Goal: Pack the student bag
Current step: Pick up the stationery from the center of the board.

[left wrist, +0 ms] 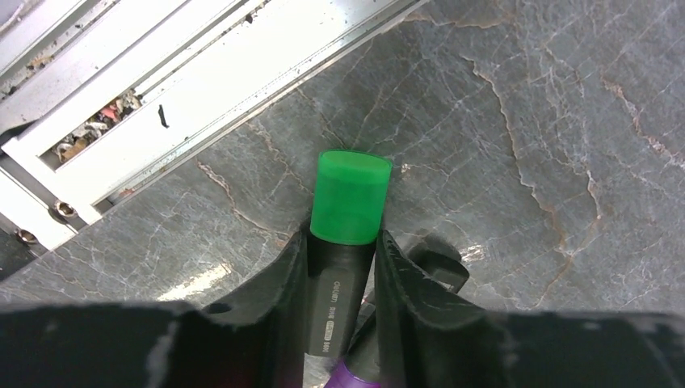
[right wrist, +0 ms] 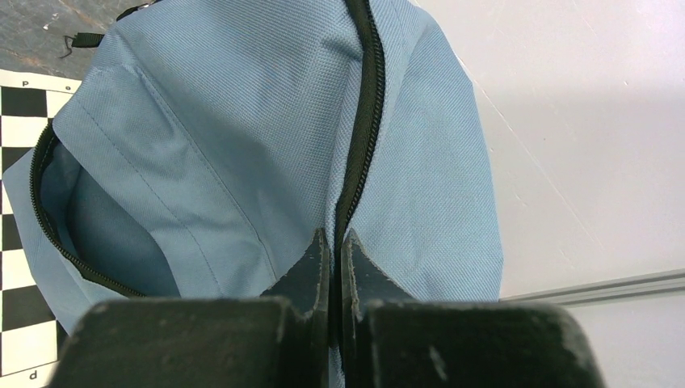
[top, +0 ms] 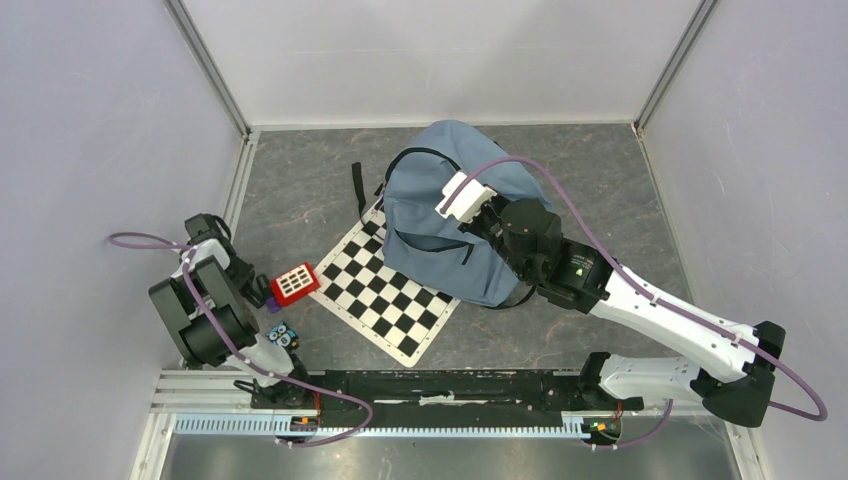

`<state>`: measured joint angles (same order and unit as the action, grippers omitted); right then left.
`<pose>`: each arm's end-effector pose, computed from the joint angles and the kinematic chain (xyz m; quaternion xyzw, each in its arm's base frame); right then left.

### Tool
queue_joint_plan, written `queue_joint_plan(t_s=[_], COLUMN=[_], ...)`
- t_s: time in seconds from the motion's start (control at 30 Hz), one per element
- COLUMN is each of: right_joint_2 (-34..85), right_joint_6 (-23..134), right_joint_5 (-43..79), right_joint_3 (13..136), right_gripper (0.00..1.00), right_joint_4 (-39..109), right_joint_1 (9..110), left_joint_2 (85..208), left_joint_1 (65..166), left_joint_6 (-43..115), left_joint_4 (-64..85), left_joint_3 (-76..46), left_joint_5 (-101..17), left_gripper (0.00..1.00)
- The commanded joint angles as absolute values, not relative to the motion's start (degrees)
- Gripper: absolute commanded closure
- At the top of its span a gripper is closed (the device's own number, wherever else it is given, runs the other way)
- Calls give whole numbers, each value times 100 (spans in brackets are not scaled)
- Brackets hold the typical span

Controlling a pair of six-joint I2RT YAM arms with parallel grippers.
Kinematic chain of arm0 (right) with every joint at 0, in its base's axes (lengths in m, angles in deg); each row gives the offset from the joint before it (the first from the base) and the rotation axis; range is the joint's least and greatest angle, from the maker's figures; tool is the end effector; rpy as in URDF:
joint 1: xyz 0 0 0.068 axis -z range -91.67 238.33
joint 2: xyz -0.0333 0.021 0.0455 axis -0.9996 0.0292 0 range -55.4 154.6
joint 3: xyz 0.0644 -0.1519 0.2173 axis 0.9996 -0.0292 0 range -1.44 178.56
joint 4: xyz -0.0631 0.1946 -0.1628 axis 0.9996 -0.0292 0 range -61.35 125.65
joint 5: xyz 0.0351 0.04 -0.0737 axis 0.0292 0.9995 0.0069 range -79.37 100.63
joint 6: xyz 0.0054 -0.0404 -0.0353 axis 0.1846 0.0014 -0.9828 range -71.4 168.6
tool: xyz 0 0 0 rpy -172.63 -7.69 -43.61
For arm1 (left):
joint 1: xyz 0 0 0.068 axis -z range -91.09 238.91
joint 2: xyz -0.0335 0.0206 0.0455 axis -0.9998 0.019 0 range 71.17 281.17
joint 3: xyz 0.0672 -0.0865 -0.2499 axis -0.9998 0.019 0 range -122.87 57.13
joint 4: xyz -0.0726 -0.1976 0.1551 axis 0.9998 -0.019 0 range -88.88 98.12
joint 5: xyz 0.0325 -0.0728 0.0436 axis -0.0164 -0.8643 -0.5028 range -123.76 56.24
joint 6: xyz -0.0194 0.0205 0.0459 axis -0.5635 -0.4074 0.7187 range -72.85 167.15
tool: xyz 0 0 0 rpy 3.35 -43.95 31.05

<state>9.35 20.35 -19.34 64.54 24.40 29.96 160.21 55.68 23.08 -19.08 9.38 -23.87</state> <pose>0.1486 0.2071 0.3993 -0.3867 0.6525 -0.0300 0.6510 0.2302 0.1581 0.1595 -0.4834 0.8512 0.0992 0.1786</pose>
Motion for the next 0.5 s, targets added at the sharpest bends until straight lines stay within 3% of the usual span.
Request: queue_joint_plan(t_s=[0.0, 0.13, 0.47], right_joint_2=[783, 774, 837], right_joint_6=[2161, 2205, 2318], right_joint_5=[-1786, -1773, -1669], right_joint_3=[6451, 6427, 6505], right_gripper=[99, 99, 100], right_joint_4=[2734, 2733, 2727], right_joint_1=[2970, 2970, 2970], left_joint_2=[15882, 15482, 14292], left_joint_1=[5569, 5673, 7043], left_joint_6=[2360, 2347, 2483], left_joint_4=[-2045, -1925, -1405], left_joint_3=[921, 957, 1033], left_joint_5=[-2284, -2450, -3325], left_gripper=[74, 85, 93])
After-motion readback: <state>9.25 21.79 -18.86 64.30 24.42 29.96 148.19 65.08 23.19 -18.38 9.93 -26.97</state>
